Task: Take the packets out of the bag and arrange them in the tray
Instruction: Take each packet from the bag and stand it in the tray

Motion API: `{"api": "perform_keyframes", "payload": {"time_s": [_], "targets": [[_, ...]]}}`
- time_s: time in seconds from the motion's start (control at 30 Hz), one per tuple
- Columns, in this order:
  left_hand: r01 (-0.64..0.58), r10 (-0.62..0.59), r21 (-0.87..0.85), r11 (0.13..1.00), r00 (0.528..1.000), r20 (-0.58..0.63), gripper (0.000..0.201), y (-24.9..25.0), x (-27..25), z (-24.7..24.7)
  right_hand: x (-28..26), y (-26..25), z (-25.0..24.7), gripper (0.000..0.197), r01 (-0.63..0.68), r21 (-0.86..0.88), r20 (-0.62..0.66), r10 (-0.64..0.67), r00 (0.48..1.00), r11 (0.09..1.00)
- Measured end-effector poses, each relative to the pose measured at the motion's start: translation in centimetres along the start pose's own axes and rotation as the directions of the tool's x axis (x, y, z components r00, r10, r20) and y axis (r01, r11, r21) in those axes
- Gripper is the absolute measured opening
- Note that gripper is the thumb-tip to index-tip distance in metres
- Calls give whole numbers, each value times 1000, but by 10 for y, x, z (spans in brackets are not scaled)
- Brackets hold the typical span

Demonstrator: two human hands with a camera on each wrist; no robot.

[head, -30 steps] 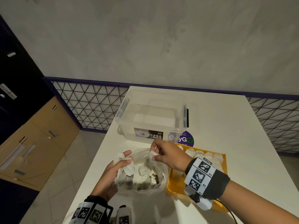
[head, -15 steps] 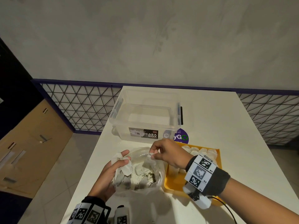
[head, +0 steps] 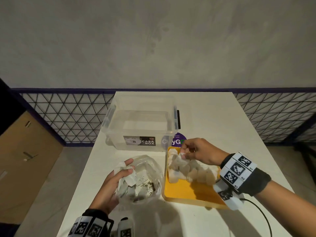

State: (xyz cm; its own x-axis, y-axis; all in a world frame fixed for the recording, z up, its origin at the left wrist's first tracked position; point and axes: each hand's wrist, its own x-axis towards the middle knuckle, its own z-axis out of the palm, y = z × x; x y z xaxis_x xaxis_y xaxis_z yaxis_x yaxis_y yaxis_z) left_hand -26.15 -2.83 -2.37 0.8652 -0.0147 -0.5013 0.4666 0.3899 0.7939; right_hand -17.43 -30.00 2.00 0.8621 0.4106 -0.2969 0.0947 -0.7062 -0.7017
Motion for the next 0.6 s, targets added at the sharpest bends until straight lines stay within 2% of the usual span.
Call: {"api": "perform_keyframes", "payload": {"time_s": [0.17,0.27,0.33,0.5,0.6], "targets": [[-1,1,-35,999,1000,8,31,3,-1,4,5,31,16,11,-70,-100,121,82,989,992],[6,-6,-48,999,1000,0,31,3,-3,5,14,46,31,20,-101,-153,156,125,980,983],[8,-8,-47,999,1000,-2,31,3,-4,4,20,54,39,23,-104,-228,127,135,983,968],[13,-13,-28,1000,1000,-11,32,3,-4,1,29,61,50,7,-63,-539,-13,67,998,840],[7,-8,-36,999,1000,-16,31,3,-4,1,33,64,53,14,-27,-632,-35,7,999,774]]}}
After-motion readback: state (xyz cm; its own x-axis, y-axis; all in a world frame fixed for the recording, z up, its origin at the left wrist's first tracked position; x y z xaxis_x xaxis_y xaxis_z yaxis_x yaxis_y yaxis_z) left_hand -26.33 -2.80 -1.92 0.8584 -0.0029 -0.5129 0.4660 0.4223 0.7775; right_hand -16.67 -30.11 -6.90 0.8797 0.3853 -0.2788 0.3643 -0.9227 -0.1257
